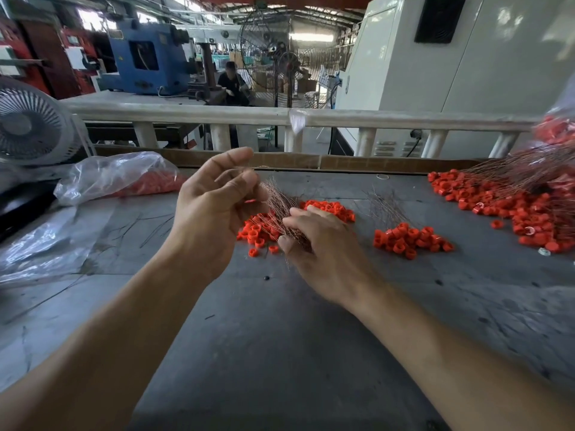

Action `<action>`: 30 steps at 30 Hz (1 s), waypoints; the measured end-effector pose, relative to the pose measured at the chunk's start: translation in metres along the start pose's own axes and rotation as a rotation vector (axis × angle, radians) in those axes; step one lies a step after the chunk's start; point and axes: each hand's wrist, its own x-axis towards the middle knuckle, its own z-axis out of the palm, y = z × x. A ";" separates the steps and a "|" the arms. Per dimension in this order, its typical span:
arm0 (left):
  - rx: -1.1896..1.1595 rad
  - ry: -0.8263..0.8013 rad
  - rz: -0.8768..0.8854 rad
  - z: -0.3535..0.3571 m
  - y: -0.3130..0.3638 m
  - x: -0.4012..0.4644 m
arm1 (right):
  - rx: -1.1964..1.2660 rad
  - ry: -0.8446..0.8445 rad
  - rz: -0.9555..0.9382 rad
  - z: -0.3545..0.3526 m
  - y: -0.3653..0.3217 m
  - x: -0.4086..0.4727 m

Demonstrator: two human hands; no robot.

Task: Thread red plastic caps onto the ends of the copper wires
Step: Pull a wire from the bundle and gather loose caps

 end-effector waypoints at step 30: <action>0.493 0.005 -0.028 0.008 -0.034 -0.004 | 0.735 0.310 0.171 -0.018 -0.005 -0.006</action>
